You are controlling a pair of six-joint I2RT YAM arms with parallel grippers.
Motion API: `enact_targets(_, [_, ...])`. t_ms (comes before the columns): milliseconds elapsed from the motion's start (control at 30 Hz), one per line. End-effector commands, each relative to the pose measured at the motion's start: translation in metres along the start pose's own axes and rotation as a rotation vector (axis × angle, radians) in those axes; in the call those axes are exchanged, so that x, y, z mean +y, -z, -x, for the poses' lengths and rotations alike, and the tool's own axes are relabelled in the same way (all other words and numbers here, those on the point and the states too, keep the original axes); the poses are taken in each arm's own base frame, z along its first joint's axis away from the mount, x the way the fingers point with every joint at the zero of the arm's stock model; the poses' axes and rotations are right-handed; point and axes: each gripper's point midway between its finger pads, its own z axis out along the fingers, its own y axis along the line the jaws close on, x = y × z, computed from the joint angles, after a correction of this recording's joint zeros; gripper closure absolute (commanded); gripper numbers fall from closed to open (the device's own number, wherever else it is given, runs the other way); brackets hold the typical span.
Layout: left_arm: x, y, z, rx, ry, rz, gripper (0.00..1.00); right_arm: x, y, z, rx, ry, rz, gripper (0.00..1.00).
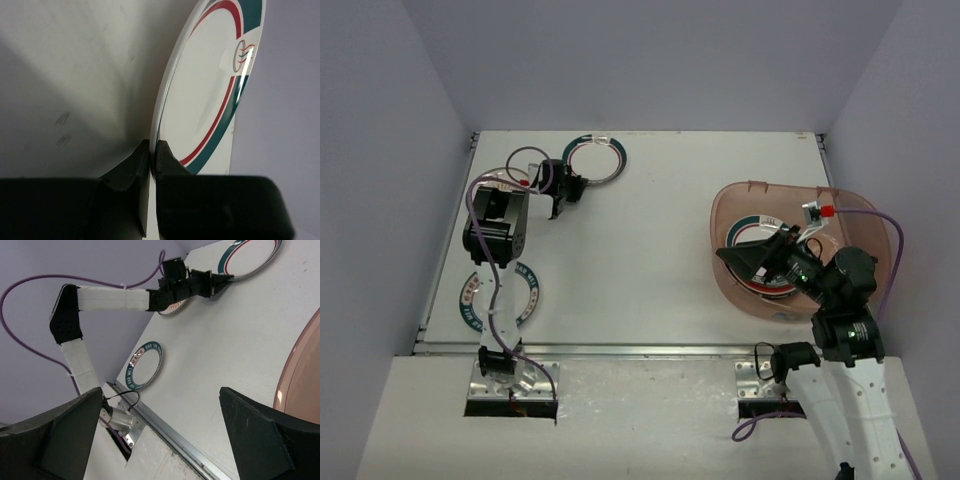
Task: Place the plates into the plastic bin on the countertop
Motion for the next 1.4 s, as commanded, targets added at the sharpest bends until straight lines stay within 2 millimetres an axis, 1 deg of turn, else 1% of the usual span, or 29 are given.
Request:
enact_targets(0, [-0.010, 0.068, -0.032, 0.057, -0.175, -0.117, 1.00, 0.013, -0.002, 0.023, -0.023, 0.096, 0.008, 0.01])
enact_targets(100, [-0.034, 0.119, -0.049, 0.071, -0.269, -0.248, 1.00, 0.021, -0.005, 0.027, -0.004, 0.112, 0.046, 0.01])
enact_targets(133, [-0.042, 0.143, -0.060, 0.086, -0.325, -0.300, 1.00, 0.024, -0.008, 0.026, 0.022, 0.117, 0.075, 0.01])
enact_targets(167, [-0.048, 0.181, -0.076, 0.109, -0.396, -0.360, 1.00, 0.031, -0.010, 0.023, 0.062, 0.123, 0.120, 0.01])
enact_targets(233, [-0.060, 0.232, -0.105, 0.197, -0.467, -0.478, 1.00, 0.024, -0.020, 0.024, 0.120, 0.093, 0.099, 0.01])
enact_targets(267, [-0.054, 0.246, -0.114, 0.229, -0.491, -0.498, 1.00, 0.017, -0.024, 0.023, 0.151, 0.079, 0.066, 0.01])
enact_targets(300, [-0.039, 0.261, -0.125, 0.287, -0.521, -0.514, 1.00, 0.000, -0.027, 0.017, 0.208, 0.069, -0.004, 0.01])
enact_targets(367, [-0.024, 0.289, -0.147, 0.412, -0.557, -0.564, 1.00, -0.013, -0.032, 0.022, 0.258, 0.086, -0.083, 0.01])
enact_targets(400, [-0.022, 0.303, -0.150, 0.450, -0.567, -0.594, 1.00, -0.022, -0.035, 0.020, 0.289, 0.092, -0.120, 0.01])
enact_targets(467, [-0.005, 0.329, -0.159, 0.544, -0.588, -0.624, 1.00, -0.038, -0.044, 0.020, 0.329, 0.109, -0.184, 0.01])
enact_targets(567, [0.002, 0.366, -0.170, 0.672, -0.596, -0.704, 1.00, -0.058, -0.057, 0.016, 0.365, 0.098, -0.235, 0.01])
enact_targets(600, [0.002, 0.367, -0.170, 0.673, -0.596, -0.705, 1.00, -0.058, -0.057, 0.012, 0.376, 0.092, -0.228, 0.01])
enact_targets(633, [0.001, 0.382, -0.172, 0.706, -0.599, -0.741, 1.00, -0.061, -0.061, 0.002, 0.408, 0.074, -0.206, 0.06])
enact_targets(667, [0.001, 0.391, -0.172, 0.721, -0.598, -0.760, 1.00, -0.062, -0.064, -0.003, 0.421, 0.068, -0.194, 0.10])
enact_targets(733, [0.000, 0.407, -0.171, 0.741, -0.591, -0.794, 1.00, -0.061, -0.070, -0.021, 0.471, 0.031, -0.137, 0.27])
enact_targets(767, [-0.001, 0.412, -0.170, 0.745, -0.592, -0.803, 1.00, -0.054, -0.072, -0.027, 0.483, 0.019, -0.090, 0.35])
enact_targets(833, [-0.003, 0.417, -0.171, 0.759, -0.593, -0.811, 1.00, -0.046, -0.074, -0.039, 0.505, -0.009, -0.025, 0.41])
enact_targets(867, [-0.006, 0.421, -0.170, 0.762, -0.589, -0.822, 1.00, -0.042, -0.076, -0.041, 0.506, -0.016, 0.002, 0.46])
enact_targets(967, [-0.011, 0.429, -0.171, 0.781, -0.585, -0.851, 1.00, -0.041, -0.076, -0.046, 0.505, -0.020, 0.018, 0.49])
enact_targets(1000, [-0.014, 0.431, -0.171, 0.783, -0.584, -0.858, 1.00, -0.036, -0.076, -0.045, 0.497, -0.018, 0.043, 0.54])
enact_targets(1067, [-0.017, 0.430, -0.170, 0.769, -0.597, -0.852, 0.89, -0.037, -0.076, -0.041, 0.471, -0.016, 0.027, 0.85])
enact_targets(1100, [-0.018, 0.429, -0.169, 0.759, -0.605, -0.843, 0.77, -0.038, -0.076, -0.039, 0.456, -0.016, 0.012, 1.00])
enact_targets(1133, [-0.018, 0.425, -0.166, 0.738, -0.618, -0.801, 0.36, -0.041, -0.074, -0.035, 0.433, -0.014, -0.024, 1.00])
enact_targets(1167, [-0.017, 0.419, -0.163, 0.712, -0.635, -0.752, 0.01, -0.045, -0.072, -0.031, 0.406, -0.012, -0.066, 1.00])
enact_targets(1200, [-0.005, 0.405, -0.154, 0.651, -0.678, -0.654, 0.00, -0.060, -0.071, -0.022, 0.360, -0.006, -0.152, 1.00])
enact_targets(1233, [-0.011, 0.402, -0.142, 0.572, -0.740, -0.618, 0.00, -0.066, -0.065, -0.014, 0.317, -0.014, -0.208, 1.00])
enact_targets(1300, [-0.018, 0.387, -0.091, 0.281, -0.798, -0.439, 0.00, -0.095, -0.045, 0.002, 0.196, -0.047, -0.377, 1.00])
enact_targets(1333, [-0.016, 0.395, -0.085, 0.270, -0.817, -0.420, 0.00, -0.102, -0.036, 0.009, 0.149, -0.072, -0.413, 1.00])
enact_targets(1367, [-0.015, 0.400, -0.055, 0.133, -0.826, -0.349, 0.00, -0.125, -0.016, 0.027, 0.053, -0.122, -0.520, 1.00])
